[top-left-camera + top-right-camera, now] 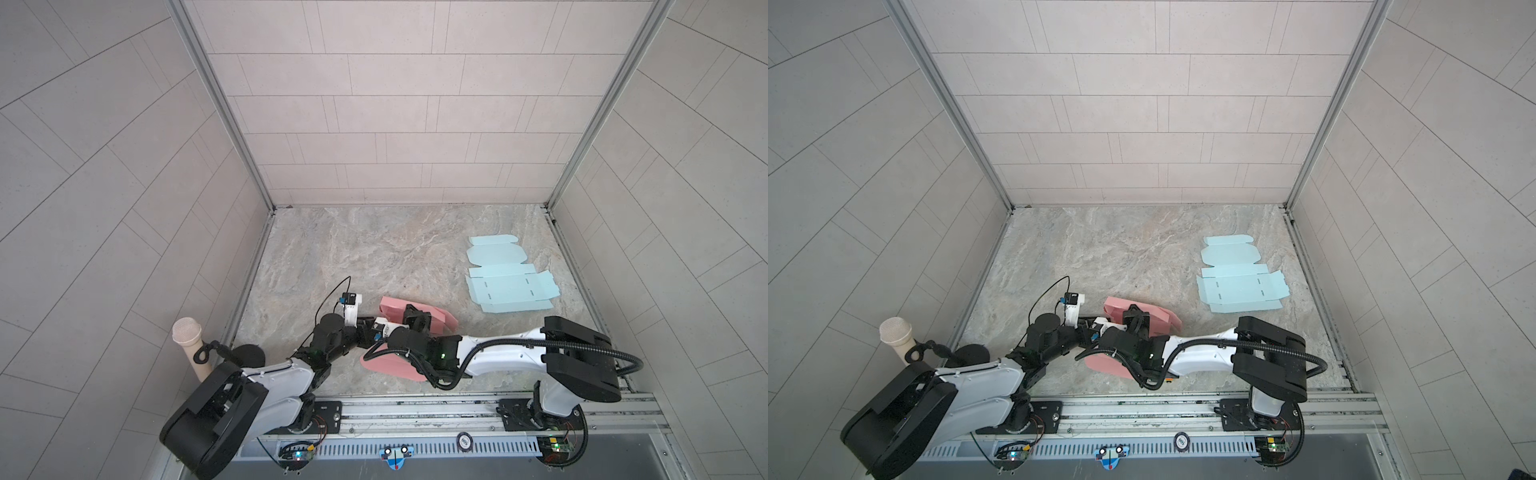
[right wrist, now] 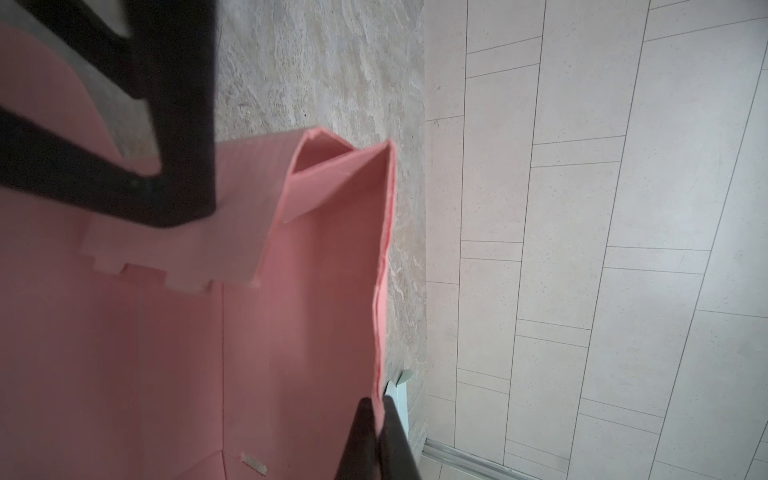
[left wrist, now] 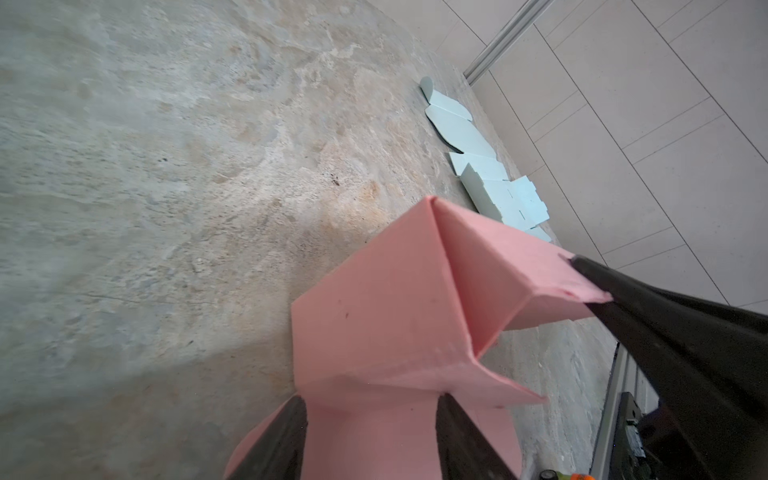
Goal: Fold the paper box
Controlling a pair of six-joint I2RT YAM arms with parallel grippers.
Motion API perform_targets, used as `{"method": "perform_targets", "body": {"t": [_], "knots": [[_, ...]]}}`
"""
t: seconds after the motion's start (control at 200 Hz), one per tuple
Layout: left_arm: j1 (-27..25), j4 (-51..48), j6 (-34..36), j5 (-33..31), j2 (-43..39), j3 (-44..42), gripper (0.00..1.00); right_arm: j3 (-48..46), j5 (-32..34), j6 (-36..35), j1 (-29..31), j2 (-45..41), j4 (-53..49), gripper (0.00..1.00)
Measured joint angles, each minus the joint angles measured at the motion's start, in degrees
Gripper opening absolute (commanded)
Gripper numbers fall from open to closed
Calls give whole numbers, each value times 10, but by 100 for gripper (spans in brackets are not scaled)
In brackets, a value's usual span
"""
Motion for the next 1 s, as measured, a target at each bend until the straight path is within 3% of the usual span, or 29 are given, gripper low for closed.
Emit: {"method": "perform_targets", "body": {"t": [0.496,0.821,1.001], "knots": [[-6,-22,5,-37,-19,0,55,-56,57,-90,18,26,147,0],[-7,-3,19,-37,13,0,60,-50,64,-84,29,28,127,0],[-7,15,28,-37,17,-2,71,-49,66,-78,29,30,120,0]]}}
